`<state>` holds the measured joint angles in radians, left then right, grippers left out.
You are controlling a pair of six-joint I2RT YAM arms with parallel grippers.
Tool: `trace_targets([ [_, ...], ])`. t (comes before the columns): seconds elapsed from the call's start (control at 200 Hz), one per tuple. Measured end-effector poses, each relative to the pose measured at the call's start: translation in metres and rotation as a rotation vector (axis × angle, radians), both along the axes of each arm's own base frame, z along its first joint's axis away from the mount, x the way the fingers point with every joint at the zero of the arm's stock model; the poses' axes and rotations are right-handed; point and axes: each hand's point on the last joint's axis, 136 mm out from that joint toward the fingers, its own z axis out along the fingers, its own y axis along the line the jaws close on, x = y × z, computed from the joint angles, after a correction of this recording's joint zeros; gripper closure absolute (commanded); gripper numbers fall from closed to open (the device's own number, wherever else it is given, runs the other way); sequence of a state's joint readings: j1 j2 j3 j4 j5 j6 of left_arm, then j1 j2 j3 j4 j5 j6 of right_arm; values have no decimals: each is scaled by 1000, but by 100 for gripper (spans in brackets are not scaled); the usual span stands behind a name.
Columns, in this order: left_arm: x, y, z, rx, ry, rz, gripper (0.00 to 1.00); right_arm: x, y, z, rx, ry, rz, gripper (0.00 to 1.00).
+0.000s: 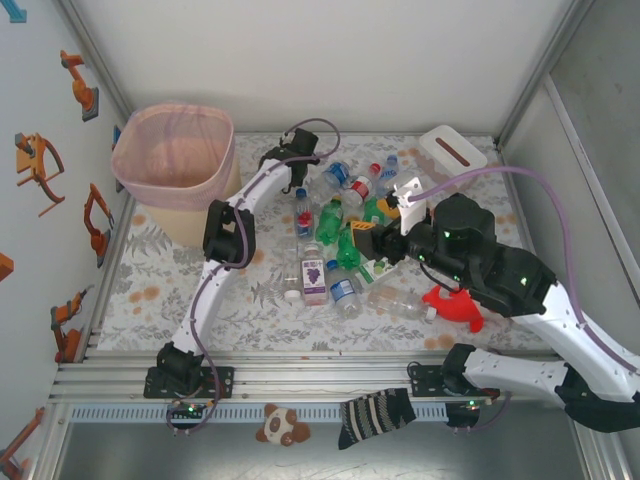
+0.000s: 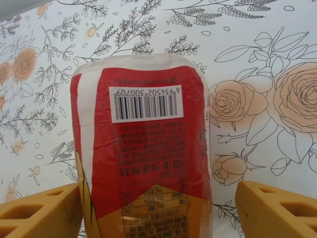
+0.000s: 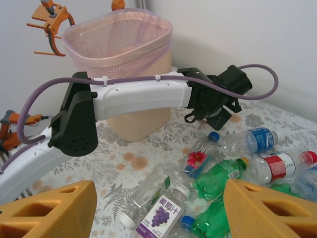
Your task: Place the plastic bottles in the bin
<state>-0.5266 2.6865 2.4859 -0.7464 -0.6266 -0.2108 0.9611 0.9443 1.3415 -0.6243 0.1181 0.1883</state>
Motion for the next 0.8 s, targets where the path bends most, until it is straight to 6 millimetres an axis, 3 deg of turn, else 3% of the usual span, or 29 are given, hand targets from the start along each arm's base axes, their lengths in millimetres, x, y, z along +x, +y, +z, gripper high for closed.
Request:
trace_targets([
  [0.796, 0, 4, -4, -55, 52, -9, 26, 0, 0, 0, -1, 1, 0, 32],
])
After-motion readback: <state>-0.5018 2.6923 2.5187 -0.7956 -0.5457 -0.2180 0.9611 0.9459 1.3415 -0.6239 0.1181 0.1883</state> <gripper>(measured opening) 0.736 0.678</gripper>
